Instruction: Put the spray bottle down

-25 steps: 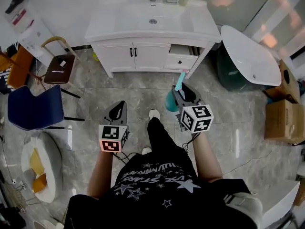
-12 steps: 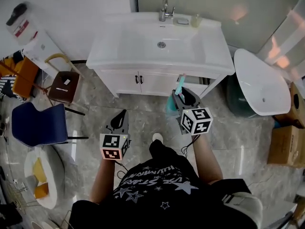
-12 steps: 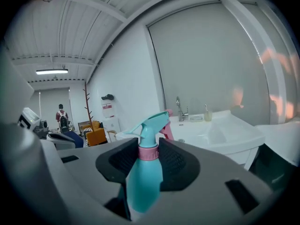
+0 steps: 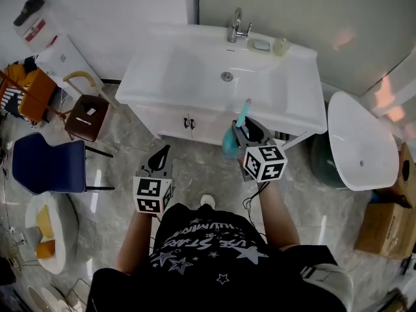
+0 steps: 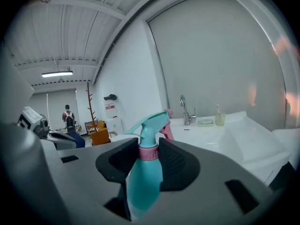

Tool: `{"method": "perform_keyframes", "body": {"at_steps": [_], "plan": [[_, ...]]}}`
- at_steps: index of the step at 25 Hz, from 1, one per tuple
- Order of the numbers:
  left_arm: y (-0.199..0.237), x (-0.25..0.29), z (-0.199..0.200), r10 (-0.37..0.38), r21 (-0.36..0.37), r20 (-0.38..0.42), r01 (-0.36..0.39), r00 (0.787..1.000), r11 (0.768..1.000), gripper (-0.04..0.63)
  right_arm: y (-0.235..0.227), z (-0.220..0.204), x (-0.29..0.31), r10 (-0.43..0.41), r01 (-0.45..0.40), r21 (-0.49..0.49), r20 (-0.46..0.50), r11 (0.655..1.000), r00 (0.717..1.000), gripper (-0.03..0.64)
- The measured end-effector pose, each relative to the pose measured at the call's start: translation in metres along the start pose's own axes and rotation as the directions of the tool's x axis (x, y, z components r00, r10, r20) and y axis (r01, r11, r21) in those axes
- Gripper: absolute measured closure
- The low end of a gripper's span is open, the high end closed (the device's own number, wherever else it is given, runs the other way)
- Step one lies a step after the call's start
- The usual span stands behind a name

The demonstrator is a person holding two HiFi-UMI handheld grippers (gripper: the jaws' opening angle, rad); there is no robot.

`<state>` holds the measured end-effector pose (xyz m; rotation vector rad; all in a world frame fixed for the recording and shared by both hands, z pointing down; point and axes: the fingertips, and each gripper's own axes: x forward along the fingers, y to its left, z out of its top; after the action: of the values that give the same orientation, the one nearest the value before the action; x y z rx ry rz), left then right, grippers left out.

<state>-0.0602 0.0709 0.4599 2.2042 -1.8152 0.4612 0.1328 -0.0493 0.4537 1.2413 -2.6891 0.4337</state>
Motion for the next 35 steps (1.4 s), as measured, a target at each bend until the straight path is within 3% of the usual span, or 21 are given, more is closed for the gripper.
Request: {"method": "perform_keyframes", "body": {"at_steps": [9,18,28,35], "plan": [[0.015,0.023,0.009,0.001,0.016,-0.015,-0.001,1.000,1.000,0.580,-0.001,0.010,0.029,0.034,-0.034,-0.015,-0.008,0.999,0.999,0.468],[0.056,0.083,0.037,-0.033,0.009,0.023,0.033,0.999,0.999,0.580,-0.024,0.032,0.077,-0.017,0.017,-0.041,-0.005,0.999,1.000,0.469],[0.135,0.206,0.070,-0.090,-0.003,0.010,0.091,0.996,0.996,0.580,-0.054,0.068,0.206,-0.046,0.046,-0.064,-0.004,0.997,0.999,0.469],[0.183,0.280,0.108,-0.156,0.037,0.009,0.155,0.988,0.987,0.580,-0.076,0.094,0.293,-0.077,0.075,-0.065,-0.022,0.995,0.997,0.469]]}}
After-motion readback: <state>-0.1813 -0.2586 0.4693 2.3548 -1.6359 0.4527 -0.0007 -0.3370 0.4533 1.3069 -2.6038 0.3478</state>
